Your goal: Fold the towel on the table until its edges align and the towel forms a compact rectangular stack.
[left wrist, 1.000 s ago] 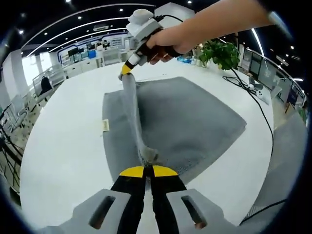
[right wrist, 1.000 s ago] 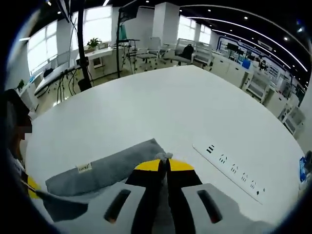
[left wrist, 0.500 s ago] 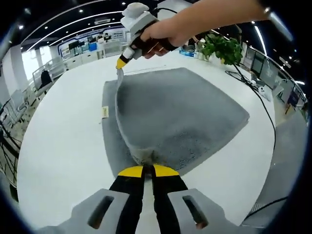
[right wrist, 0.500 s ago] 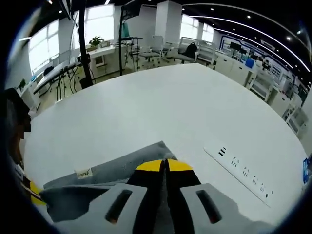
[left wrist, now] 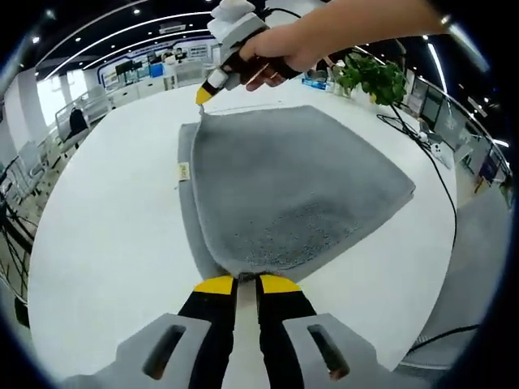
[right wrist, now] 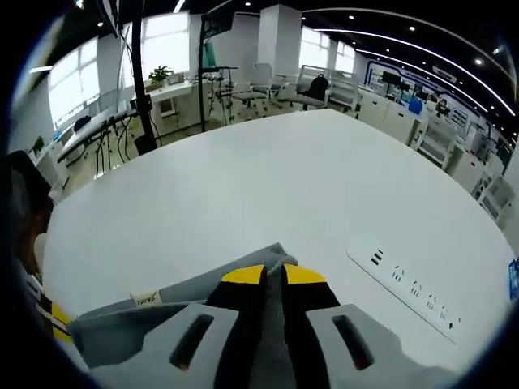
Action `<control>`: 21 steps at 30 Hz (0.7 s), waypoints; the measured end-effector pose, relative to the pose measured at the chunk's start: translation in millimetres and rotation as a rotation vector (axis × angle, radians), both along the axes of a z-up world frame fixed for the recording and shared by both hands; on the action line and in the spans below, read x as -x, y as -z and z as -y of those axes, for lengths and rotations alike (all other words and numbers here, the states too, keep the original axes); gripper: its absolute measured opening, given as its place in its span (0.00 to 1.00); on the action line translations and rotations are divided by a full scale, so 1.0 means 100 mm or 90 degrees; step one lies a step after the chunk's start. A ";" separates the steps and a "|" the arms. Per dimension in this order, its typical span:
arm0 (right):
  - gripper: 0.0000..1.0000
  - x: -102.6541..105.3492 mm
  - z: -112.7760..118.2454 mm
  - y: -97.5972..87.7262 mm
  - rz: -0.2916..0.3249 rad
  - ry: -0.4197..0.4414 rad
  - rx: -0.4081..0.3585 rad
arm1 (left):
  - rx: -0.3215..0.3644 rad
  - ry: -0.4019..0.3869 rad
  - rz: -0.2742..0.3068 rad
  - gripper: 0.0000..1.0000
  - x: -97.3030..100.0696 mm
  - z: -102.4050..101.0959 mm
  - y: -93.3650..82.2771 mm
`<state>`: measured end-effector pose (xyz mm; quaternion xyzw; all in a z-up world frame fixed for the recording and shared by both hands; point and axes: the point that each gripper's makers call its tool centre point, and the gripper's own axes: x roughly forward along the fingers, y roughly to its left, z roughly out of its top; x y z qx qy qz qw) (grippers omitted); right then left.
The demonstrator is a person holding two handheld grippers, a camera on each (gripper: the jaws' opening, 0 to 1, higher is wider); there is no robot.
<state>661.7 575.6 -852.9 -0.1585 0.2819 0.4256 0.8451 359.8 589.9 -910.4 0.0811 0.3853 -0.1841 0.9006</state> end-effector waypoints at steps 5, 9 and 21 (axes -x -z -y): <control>0.15 -0.01 0.04 -0.06 -0.003 -0.001 -0.002 | -0.007 -0.004 0.009 0.09 0.04 -0.05 -0.04; 0.17 0.01 0.10 -0.08 0.004 -0.009 0.005 | -0.009 -0.018 0.019 0.09 0.03 -0.12 -0.09; 0.19 0.15 0.42 -0.25 0.008 -0.001 -0.010 | -0.032 -0.019 0.084 0.09 -0.21 -0.06 -0.26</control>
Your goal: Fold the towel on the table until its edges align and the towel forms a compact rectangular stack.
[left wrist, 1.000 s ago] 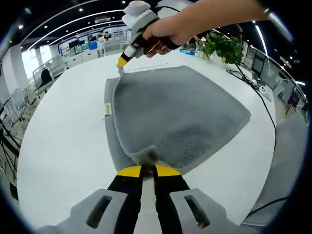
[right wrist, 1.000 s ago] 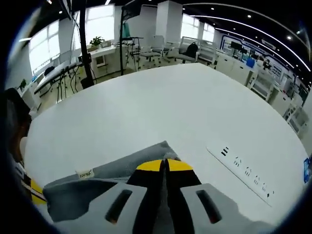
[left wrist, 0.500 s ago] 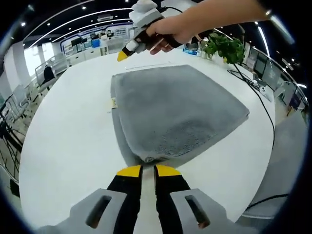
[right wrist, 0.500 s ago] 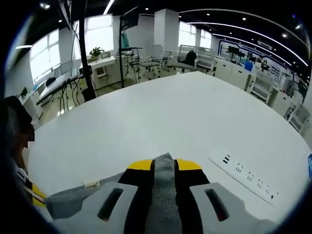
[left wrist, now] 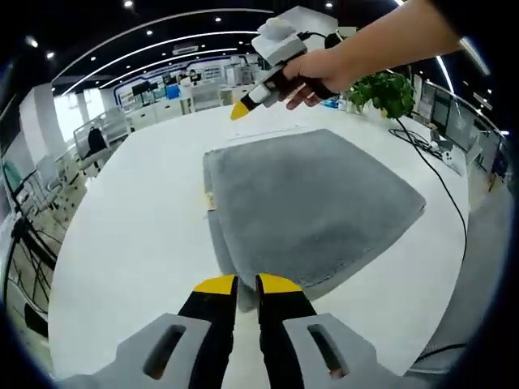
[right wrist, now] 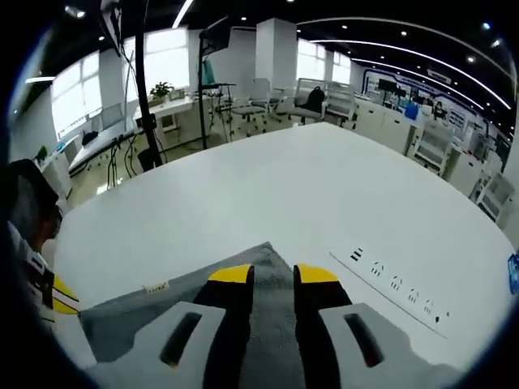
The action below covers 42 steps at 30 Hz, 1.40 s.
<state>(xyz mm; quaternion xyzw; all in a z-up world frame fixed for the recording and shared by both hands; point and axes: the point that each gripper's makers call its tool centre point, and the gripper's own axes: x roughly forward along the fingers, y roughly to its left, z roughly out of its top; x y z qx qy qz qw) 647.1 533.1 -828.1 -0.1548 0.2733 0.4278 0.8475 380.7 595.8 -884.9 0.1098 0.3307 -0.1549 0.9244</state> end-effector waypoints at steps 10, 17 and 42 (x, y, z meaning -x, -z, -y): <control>0.19 0.11 0.17 -0.19 0.007 0.000 -0.018 | -0.055 0.011 -0.045 0.09 0.06 0.00 0.13; 0.18 0.15 0.35 -0.32 0.009 -0.001 -0.029 | -0.053 -0.004 -0.061 0.11 0.07 -0.06 0.21; 0.22 0.53 1.39 -0.47 -0.006 0.050 -0.013 | -0.059 -0.030 -0.069 0.12 0.02 -0.09 0.29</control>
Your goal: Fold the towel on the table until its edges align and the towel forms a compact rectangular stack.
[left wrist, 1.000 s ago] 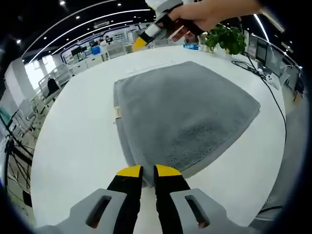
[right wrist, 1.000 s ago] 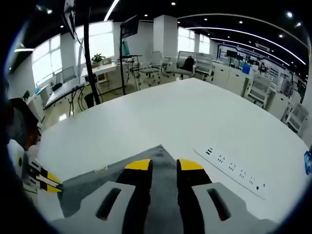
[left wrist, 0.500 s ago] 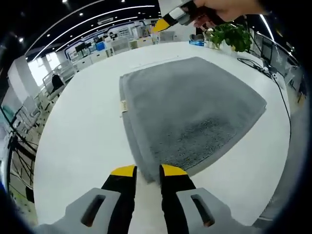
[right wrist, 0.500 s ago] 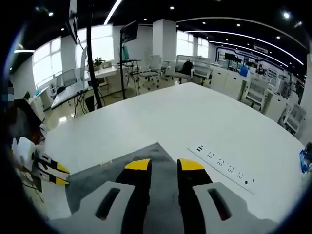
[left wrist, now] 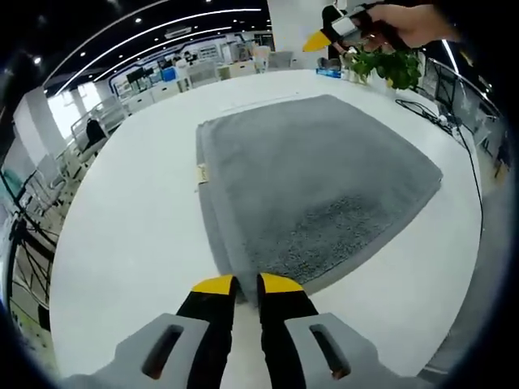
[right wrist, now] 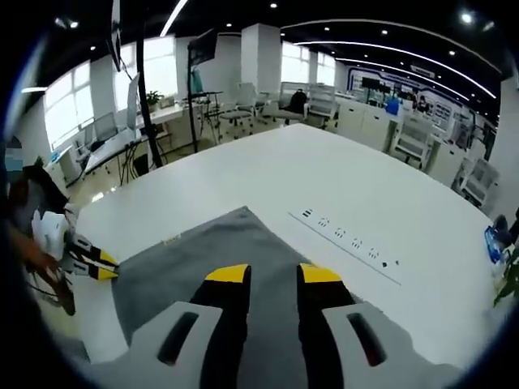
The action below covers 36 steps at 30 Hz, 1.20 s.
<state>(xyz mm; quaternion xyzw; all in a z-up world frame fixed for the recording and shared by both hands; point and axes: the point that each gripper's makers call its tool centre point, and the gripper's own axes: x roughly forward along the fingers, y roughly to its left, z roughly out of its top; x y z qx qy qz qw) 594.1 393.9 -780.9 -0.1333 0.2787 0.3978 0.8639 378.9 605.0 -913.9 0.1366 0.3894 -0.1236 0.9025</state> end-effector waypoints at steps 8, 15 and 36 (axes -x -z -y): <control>0.22 0.27 0.31 0.01 -0.006 0.014 0.001 | 0.004 0.004 -0.010 0.12 0.03 0.00 -0.01; 0.22 0.50 0.56 0.12 -0.025 0.032 0.005 | 0.010 0.002 -0.013 0.10 0.05 0.02 -0.01; 0.23 0.71 1.06 0.50 -0.068 0.085 0.021 | -0.019 0.069 -0.016 0.02 0.21 0.18 0.00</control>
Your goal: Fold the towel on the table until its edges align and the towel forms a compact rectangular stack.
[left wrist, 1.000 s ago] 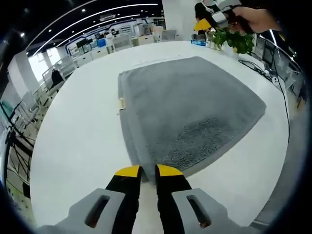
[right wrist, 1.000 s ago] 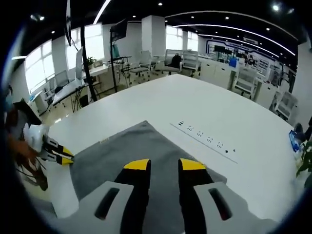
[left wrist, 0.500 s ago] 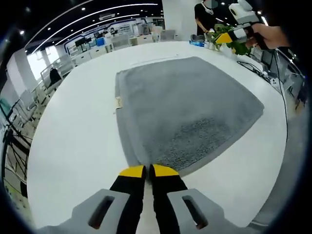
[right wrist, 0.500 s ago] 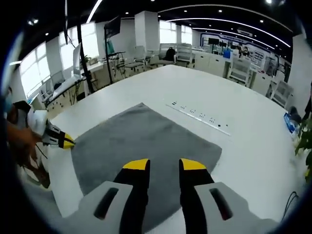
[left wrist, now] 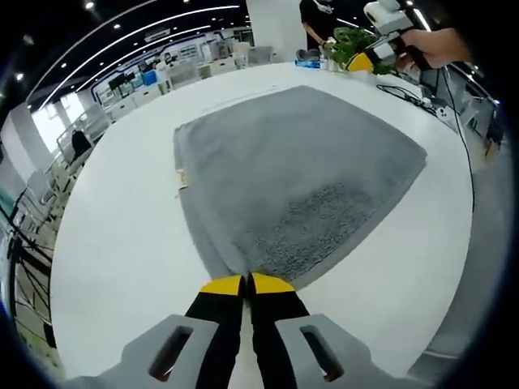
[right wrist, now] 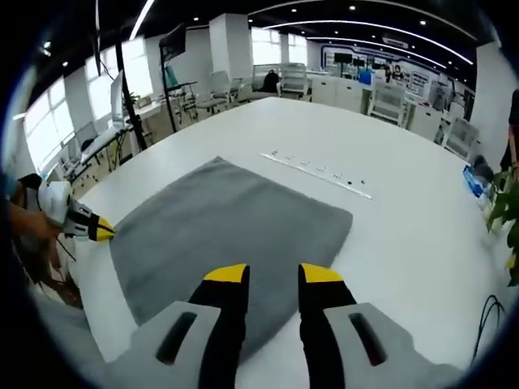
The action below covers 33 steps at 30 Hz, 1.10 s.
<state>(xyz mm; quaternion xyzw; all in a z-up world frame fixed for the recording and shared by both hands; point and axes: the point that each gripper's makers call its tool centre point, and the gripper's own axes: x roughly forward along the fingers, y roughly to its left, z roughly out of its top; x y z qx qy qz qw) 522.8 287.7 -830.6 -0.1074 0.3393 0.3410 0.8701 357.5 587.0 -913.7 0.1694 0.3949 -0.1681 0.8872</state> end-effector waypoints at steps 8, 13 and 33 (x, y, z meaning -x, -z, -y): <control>0.23 0.08 0.15 0.21 -0.022 0.010 0.008 | 0.001 0.008 0.000 0.02 0.08 0.04 -0.01; 0.23 0.10 0.18 0.20 -0.027 0.011 0.008 | -0.011 0.026 0.004 0.03 0.08 0.03 -0.02; 0.24 0.20 0.23 0.21 -0.036 0.006 0.001 | -0.015 -0.034 0.047 0.19 -0.09 -0.02 -0.19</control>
